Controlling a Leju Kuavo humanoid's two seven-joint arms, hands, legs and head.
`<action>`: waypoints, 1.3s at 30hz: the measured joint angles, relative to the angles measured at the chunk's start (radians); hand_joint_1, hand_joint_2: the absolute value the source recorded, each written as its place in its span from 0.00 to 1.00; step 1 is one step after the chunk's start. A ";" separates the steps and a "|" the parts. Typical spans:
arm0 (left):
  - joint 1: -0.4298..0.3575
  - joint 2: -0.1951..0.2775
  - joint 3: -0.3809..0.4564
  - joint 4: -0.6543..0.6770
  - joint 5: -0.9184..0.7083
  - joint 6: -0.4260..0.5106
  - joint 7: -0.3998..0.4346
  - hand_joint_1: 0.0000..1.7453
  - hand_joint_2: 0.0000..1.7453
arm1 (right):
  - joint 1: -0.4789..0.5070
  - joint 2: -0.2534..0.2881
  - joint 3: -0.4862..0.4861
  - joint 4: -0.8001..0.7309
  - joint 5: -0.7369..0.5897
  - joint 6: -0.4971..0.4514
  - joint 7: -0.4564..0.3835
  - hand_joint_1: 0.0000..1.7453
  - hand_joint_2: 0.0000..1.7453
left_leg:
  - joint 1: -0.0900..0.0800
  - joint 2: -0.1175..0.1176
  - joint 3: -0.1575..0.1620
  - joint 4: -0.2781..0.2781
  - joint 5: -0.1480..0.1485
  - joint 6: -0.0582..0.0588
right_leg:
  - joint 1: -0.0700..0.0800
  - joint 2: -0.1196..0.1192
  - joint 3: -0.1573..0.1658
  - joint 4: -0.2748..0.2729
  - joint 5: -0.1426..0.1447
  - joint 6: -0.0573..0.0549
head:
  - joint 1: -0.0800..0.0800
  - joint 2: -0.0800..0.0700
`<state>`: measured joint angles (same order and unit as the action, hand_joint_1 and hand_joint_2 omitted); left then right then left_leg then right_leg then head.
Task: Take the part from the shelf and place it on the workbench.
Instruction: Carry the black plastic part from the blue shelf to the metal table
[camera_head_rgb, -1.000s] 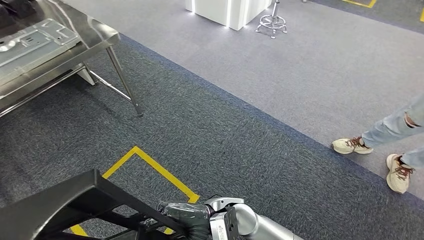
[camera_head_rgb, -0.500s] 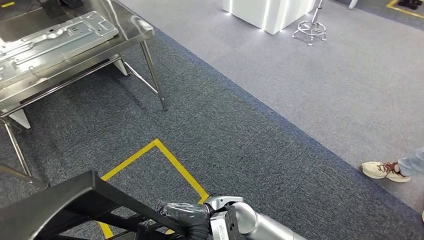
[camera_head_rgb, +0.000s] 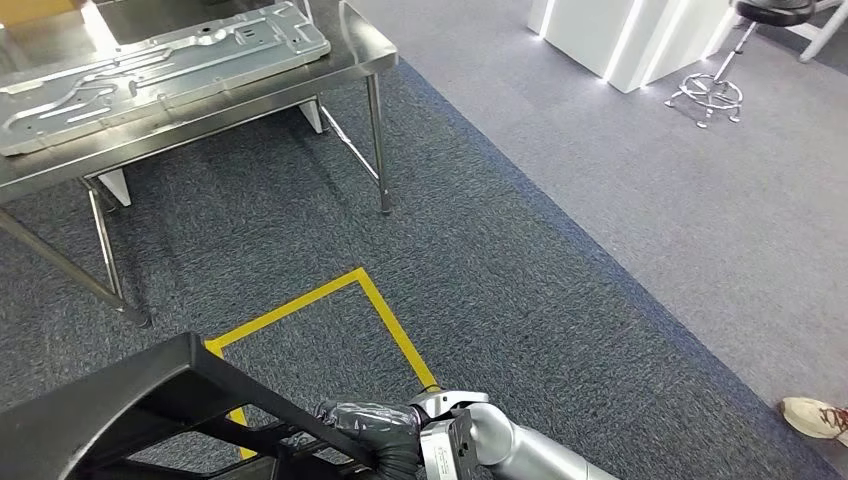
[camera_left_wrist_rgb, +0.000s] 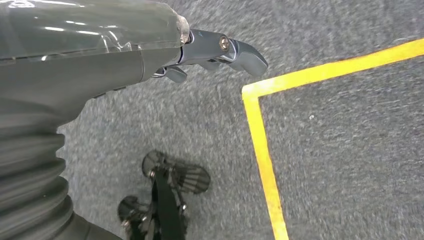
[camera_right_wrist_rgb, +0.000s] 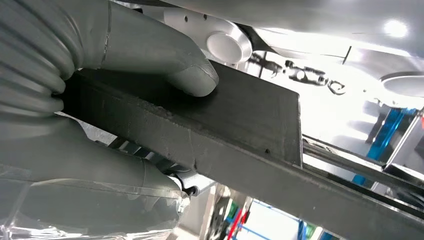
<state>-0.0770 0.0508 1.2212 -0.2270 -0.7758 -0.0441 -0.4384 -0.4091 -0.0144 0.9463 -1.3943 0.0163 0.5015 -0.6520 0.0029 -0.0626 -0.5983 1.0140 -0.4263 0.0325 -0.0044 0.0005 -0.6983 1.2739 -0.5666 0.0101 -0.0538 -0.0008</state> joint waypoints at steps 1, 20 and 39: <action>0.001 0.000 0.000 0.000 0.001 0.000 0.002 0.00 1.00 | 0.000 0.000 0.000 0.001 0.000 0.000 0.000 0.98 1.00 | 0.000 -0.014 0.001 0.004 -0.003 -0.002 | -0.001 0.010 0.021 -0.060 0.043 -0.002 | 0.000 0.000; -0.001 -0.003 0.015 0.001 0.000 -0.003 0.020 0.00 1.00 | -0.007 0.002 0.001 0.009 0.005 -0.008 -0.008 0.98 1.00 | 0.005 0.125 -0.014 0.014 -0.009 -0.041 | 0.012 -0.107 0.138 -0.251 0.082 -0.020 | 0.000 0.000; -0.001 -0.001 0.015 0.001 -0.010 -0.034 0.020 0.00 1.00 | -0.010 -0.008 0.002 0.011 -0.016 0.002 -0.037 0.98 1.00 | 0.003 0.023 0.008 0.009 -0.025 -0.033 | 0.004 0.007 0.092 -0.249 0.122 -0.020 | 0.003 0.000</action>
<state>-0.0775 0.0500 1.2364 -0.2262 -0.7859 -0.0777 -0.4188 -0.4196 -0.0222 0.9480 -1.3834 0.0000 0.5037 -0.6889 0.0056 -0.0395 -0.5907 1.0226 -0.4516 -0.0005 0.0000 0.0079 -0.6059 1.0251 -0.4445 -0.0103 -0.0512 -0.0008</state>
